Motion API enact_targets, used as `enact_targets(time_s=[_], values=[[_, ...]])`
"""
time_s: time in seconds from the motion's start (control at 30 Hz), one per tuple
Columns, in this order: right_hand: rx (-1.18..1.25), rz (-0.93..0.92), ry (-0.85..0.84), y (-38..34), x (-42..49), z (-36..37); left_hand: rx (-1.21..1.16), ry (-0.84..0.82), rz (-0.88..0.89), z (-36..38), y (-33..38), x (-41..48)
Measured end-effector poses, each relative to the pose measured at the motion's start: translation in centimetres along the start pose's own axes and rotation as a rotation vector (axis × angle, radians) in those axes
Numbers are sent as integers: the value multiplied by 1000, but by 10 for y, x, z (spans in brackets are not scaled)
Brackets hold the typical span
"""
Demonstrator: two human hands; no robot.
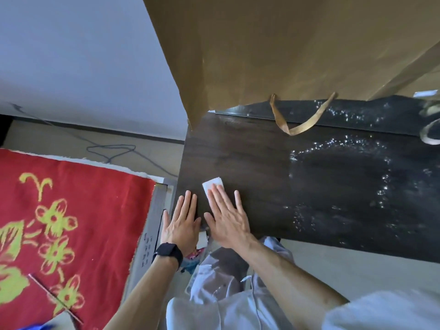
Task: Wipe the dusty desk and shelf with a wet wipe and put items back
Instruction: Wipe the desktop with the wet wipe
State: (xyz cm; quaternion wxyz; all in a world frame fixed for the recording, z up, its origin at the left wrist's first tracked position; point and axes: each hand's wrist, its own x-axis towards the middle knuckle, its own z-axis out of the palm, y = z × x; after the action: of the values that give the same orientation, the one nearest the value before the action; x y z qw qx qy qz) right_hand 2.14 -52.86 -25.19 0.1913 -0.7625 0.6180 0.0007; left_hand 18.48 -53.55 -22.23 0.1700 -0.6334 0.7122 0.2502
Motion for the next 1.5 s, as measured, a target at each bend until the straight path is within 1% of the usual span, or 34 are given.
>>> enact_targets(time_s=[0.03,0.07,0.17,0.23,0.27,0.3,0.33,0.4,0.47,0.5,0.53,0.57,0.67,0.73,0.77,0.8,0.83,0.93,1.0,1.03,1.07,1.1,1.2,1.23,1.27,1.3,1.37,1.43,1.5], values=[[-11,50,3,17,-10,-2,-5,7,-2,2,-1,-1],[-24,141,12,38,-22,-5,-10,9,-5,3,-1,-2],[-24,489,33,104,-48,-19,-37,29,-10,5,4,-2],[34,650,59,110,-48,-22,-67,53,-17,7,6,-1],[56,666,83,98,-43,-21,-79,61,-22,7,6,-1],[57,619,96,79,-38,-18,-80,65,-27,8,6,-2],[49,509,90,56,-33,-13,-71,68,-28,10,6,-2],[43,239,25,14,-30,1,-56,67,-20,11,9,-3],[24,97,-14,2,-31,3,-50,53,-17,11,11,-5],[5,81,-9,12,-36,2,-44,62,-14,13,12,-6],[-6,112,2,29,-46,1,-35,79,-6,14,14,-6],[-9,186,9,49,-60,-1,-24,98,16,14,17,-7],[-35,540,39,122,-111,-10,12,118,125,17,36,-6],[19,723,52,144,-128,-17,4,88,146,20,50,-2],[35,757,66,141,-125,-17,-5,82,133,21,55,0],[34,745,80,131,-118,-17,-17,80,116,21,59,1],[26,684,84,113,-108,-14,-23,77,99,22,61,2],[26,333,59,54,-72,-2,-16,75,76,23,64,1],[22,161,33,46,-55,-5,-25,57,81,20,64,3],[-2,129,24,56,-54,-7,-31,62,90,19,64,5],[-22,159,25,73,-59,-8,-31,73,102,17,64,7],[-23,249,34,94,-66,-10,-32,79,110,16,64,10],[11,596,56,153,-90,-21,-32,82,124,16,62,10],[19,653,54,158,-93,-23,-32,94,135,15,61,9],[17,655,68,154,-90,-22,-37,99,139,14,59,8],[10,606,81,142,-85,-22,-44,108,130,12,57,7],[-7,380,50,106,-74,-16,-74,154,50,12,49,0],[-22,107,-14,68,-64,-8,-153,199,-123,14,36,-11],[-39,-126,-71,43,-52,-1,-237,203,-271,19,16,-22]])
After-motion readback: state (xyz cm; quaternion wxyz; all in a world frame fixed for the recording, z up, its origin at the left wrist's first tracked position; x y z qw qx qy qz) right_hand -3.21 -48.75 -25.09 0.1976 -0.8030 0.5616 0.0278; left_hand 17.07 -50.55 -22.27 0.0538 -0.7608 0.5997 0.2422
